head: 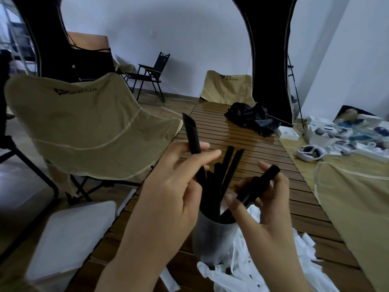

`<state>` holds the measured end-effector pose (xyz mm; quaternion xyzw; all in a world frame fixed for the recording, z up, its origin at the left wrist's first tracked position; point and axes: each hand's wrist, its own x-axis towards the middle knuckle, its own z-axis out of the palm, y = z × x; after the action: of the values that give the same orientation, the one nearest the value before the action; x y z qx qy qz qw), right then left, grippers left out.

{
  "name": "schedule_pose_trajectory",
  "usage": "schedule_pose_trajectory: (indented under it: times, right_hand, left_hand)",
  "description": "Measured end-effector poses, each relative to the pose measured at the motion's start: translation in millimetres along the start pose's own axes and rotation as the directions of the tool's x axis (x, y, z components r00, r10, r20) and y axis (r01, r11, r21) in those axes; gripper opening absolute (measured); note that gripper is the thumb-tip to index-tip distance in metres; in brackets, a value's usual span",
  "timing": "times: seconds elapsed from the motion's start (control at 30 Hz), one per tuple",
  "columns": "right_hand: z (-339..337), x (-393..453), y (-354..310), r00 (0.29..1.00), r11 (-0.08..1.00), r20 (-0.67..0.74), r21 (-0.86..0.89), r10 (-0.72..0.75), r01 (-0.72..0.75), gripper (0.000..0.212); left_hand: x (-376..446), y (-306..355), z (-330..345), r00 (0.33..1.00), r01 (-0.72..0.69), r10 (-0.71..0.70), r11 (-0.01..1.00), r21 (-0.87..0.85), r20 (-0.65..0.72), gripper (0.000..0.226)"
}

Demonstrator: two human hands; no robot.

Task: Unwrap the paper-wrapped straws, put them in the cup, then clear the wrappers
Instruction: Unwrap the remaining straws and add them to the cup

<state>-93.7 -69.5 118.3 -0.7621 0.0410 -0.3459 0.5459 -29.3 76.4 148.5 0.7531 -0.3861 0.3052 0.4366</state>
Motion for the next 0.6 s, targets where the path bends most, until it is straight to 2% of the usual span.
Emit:
schedule_pose_trajectory:
  times: [0.1,0.2,0.4,0.5,0.6]
  right_hand:
    - [-0.9,1.4,0.3,1.000,1.000,-0.011,-0.005,-0.001,0.001,0.051]
    - [0.2,0.5,-0.6,1.000,1.000,0.011,-0.018,0.000,0.001,0.044]
    - [3.5,-2.8,-3.6,0.998,0.998,0.060,-0.062,-0.010,0.014,0.038]
    - [4.4,-4.0,-1.0,0.998,0.998,0.054,-0.062,0.011,-0.007,0.043]
    - [4.9,-5.3,2.1,0.999,0.997,0.031,-0.059,0.043,-0.041,0.051]
  left_hand:
    - [2.2,3.3,-3.3,0.999,-0.028,0.031,0.994,0.101,-0.026,0.060]
    - [3.3,5.2,-7.3,0.991,-0.032,0.059,0.977,0.211,-0.122,0.050]
    - [-5.0,-6.5,-14.1,0.959,0.148,-0.075,0.954,0.259,-0.272,0.039]
    - [-5.6,-10.7,-20.1,0.926,0.228,-0.116,0.930,0.287,-0.360,0.040]
    - [-5.0,-12.1,-23.5,0.880,0.367,-0.233,0.887,0.280,-0.415,0.039]
